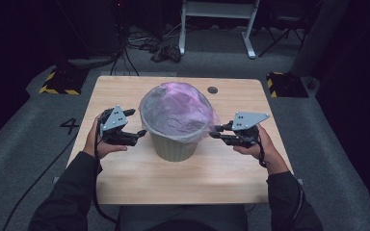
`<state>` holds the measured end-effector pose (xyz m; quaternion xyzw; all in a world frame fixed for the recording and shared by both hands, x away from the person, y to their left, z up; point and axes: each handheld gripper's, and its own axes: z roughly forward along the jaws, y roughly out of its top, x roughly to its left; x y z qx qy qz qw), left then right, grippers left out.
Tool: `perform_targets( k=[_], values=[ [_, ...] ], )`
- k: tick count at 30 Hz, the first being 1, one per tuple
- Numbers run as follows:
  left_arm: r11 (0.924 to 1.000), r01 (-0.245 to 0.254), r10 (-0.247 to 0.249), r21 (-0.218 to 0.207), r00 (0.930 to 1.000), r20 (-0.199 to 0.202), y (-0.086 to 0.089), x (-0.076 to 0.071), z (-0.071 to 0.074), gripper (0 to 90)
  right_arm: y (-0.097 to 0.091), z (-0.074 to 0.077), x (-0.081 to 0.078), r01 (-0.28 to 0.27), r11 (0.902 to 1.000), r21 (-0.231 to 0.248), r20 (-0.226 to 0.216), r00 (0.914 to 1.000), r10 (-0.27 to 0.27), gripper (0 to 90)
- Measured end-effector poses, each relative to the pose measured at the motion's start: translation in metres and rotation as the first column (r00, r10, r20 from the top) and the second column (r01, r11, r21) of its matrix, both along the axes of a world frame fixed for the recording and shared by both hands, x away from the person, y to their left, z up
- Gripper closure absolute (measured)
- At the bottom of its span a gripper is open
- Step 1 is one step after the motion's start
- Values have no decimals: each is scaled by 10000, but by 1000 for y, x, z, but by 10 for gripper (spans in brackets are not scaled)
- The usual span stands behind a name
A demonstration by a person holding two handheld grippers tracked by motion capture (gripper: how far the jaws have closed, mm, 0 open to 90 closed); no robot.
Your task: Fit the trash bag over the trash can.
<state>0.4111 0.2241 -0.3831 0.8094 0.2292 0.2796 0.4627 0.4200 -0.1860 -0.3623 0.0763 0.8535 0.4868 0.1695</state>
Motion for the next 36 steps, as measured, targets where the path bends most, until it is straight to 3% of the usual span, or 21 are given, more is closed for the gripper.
perform_targets(
  k=[1,3,7,10,13,19,22,31,36],
  values=[
    [10000,-11,11,-38,10000,32,1,0,1,233,0,0,0,-1,10000,4,-7,10000,1,781],
    [9997,-21,25,-253,9998,176,2,-1,0,450,1,1,-1,-13,10000,-7,26,10000,13,787],
    [9999,-10,16,-129,9988,488,2,-3,-2,754,2,1,-3,-29,10000,10,29,10000,29,813],
    [9996,186,-172,-233,9981,590,4,-5,-2,900,3,1,-4,35,10000,42,36,10000,-35,853],
    [9988,401,-387,-277,9980,509,6,-7,-2,900,3,1,-6,76,9999,108,72,9999,-77,889],
    [9953,964,-966,67,9946,389,6,-20,-7,900,0,-3,-12,44,9995,301,-35,10000,-43,900],
    [9921,1089,-1108,630,9934,278,5,-27,-14,900,0,-10,-16,50,9997,247,-148,9999,-46,900],
    [9820,1433,-1377,1230,9891,-531,-1,-30,-41,900,4,-35,-14,-39,10000,50,-721,9974,42,900],
    [9758,1477,-1334,1610,9864,-961,-6,-25,-55,900,7,-46,-8,200,9996,-189,-922,9955,-217,900]
  ],
)
